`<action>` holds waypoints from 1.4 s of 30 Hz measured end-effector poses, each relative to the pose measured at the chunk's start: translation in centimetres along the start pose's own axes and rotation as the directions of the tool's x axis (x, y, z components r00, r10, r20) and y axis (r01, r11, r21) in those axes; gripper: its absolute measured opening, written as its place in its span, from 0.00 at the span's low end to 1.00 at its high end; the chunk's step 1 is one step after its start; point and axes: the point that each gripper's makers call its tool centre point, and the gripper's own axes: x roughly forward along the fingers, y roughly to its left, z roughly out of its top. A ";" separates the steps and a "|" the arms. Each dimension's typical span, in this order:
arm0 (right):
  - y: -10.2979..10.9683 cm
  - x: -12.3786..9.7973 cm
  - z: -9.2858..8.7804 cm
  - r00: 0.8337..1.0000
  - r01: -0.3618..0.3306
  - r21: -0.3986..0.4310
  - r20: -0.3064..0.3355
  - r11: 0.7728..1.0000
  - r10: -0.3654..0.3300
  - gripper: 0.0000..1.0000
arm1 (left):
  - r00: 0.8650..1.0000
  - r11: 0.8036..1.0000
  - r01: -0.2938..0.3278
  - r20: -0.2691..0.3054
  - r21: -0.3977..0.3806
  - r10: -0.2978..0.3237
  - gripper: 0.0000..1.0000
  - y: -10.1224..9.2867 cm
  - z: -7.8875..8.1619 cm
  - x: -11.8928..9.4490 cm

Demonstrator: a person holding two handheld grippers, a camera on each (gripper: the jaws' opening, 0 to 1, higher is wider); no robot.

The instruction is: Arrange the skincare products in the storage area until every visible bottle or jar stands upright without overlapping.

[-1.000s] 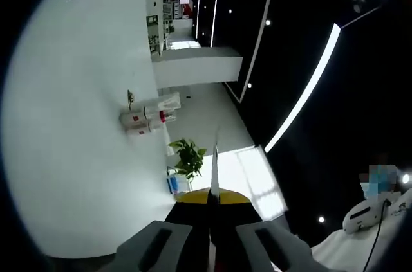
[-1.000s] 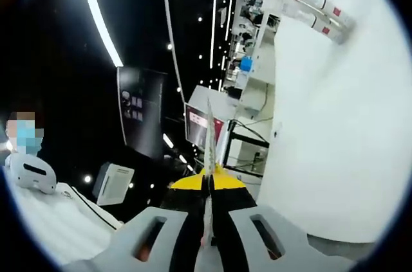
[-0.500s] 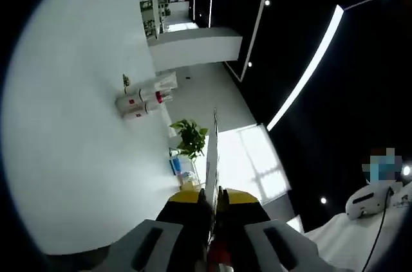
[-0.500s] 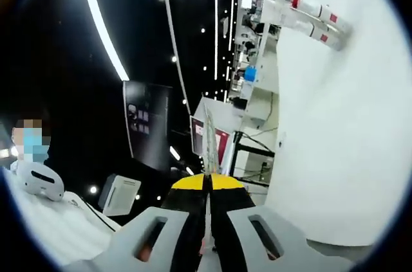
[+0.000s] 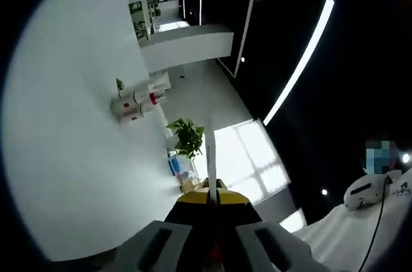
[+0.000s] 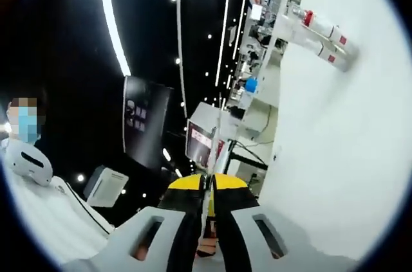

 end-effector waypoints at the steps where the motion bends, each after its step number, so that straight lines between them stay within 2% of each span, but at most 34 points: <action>1: 0.2 0.1 0.0 1.000 0.001 -0.041 -0.003 0.999 -0.001 0.11 | 1.000 1.000 0.001 0.005 -0.004 -0.001 0.01 0.0 0.1 0.0; 2: 0.2 0.0 0.0 1.000 0.012 -0.090 -0.018 0.996 -0.014 0.13 | 1.000 1.000 0.006 0.012 -0.008 -0.006 0.01 0.0 0.1 0.0; 6: 0.3 -0.1 -0.5 0.995 0.050 -0.156 -0.075 0.987 -0.062 0.22 | 0.999 1.000 0.021 0.050 -0.008 -0.021 0.01 -0.2 0.8 0.0; 10: -0.2 -0.4 0.8 0.987 0.133 -0.297 -0.043 0.946 -0.152 0.42 | 0.997 0.999 0.034 0.076 -0.013 -0.033 0.01 -0.4 1.8 0.1; 13: -0.2 -1.1 1.9 0.973 0.214 -0.435 0.014 0.874 -0.231 0.51 | 0.997 1.000 0.027 0.077 -0.015 -0.025 0.01 -0.4 2.4 0.4; 14: -0.2 -1.4 2.0 0.968 0.232 -0.449 0.021 0.863 -0.249 0.53 | 0.997 1.000 0.023 0.075 -0.012 -0.022 0.01 -0.3 2.5 0.5; 16: -0.5 -2.0 2.1 0.956 0.269 -0.495 0.033 0.826 -0.292 0.55 | 0.997 1.000 0.012 0.077 -0.010 -0.011 0.01 -0.1 2.8 0.7; 17: -0.7 -2.2 2.1 0.947 0.289 -0.533 0.036 0.795 -0.321 0.56 | 0.997 1.000 0.008 0.080 -0.010 -0.007 0.01 -0.1 2.9 0.9; 20: -1.0 -2.6 2.1 0.926 0.336 -0.561 0.050 0.757 -0.374 0.66 | 0.996 1.000 0.004 0.094 -0.013 -0.003 0.01 0.2 3.7 1.2; 22: -0.9 -2.5 2.1 0.917 0.340 -0.623 0.051 0.705 -0.396 0.69 | 0.994 1.000 -0.001 0.108 -0.019 0.003 0.01 0.5 4.3 1.5; 24: -1.3 -2.7 1.5 0.894 0.338 -0.707 0.034 0.622 -0.447 0.67 | 0.993 1.000 -0.010 0.117 -0.025 0.013 0.01 0.7 4.9 2.0; 25: -1.3 -2.8 1.2 0.888 0.332 -0.736 0.034 0.590 -0.458 0.66 | 0.993 1.000 -0.015 0.119 -0.025 0.018 0.01 0.9 5.2 2.2; 26: -1.5 -2.8 1.0 0.885 0.327 -0.772 0.048 0.544 -0.464 0.64 | 0.992 1.000 -0.017 0.122 -0.025 0.020 0.01 1.0 5.6 2.6; 28: -2.1 -3.0 0.5 0.872 0.323 -0.808 0.051 0.493 -0.488 0.61 | 0.991 0.999 -0.020 0.129 -0.025 0.023 0.01 1.2 6.3 3.2; 30: -2.3 -3.0 0.5 0.863 0.323 -0.827 0.058 0.460 -0.502 0.63 | 0.990 0.999 -0.020 0.138 -0.028 0.024 0.01 1.3 7.0 3.6; 32: -2.3 -2.9 0.7 0.861 0.325 -0.848 0.083 0.418 -0.502 0.65 | 0.989 1.000 -0.021 0.146 -0.024 0.024 0.01 1.5 7.9 4.2; 33: -2.3 -3.0 0.6 0.860 0.321 -0.854 0.082 0.410 -0.503 0.64 | 0.989 0.999 -0.023 0.148 -0.023 0.026 0.01 1.6 8.2 4.4; 35: -2.3 -3.1 0.2 0.860 0.307 -0.859 0.067 0.409 -0.505 0.62 | 0.987 0.999 -0.036 0.154 -0.030 0.041 0.01 2.2 9.0 4.9; 38: -2.4 -3.2 -0.3 0.859 0.281 -0.877 0.049 0.389 -0.510 0.62 | 0.984 0.997 -0.068 0.166 -0.026 0.071 0.01 3.2 10.2 5.7; 39: -2.3 -3.1 -0.5 0.862 0.268 -0.880 0.038 0.393 -0.505 0.61 | 0.982 0.997 -0.075 0.171 -0.029 0.079 0.01 3.5 10.5 5.9; 41: -2.0 -2.7 -1.1 0.874 0.242 -0.874 0.008 0.421 -0.486 0.60 | 0.980 0.996 -0.083 0.179 -0.032 0.087 0.01 4.0 11.2 6.3; 42: -2.0 -2.7 -1.3 0.874 0.236 -0.877 0.003 0.419 -0.486 0.60 | 0.978 0.996 -0.087 0.189 -0.037 0.092 0.01 4.2 11.7 6.5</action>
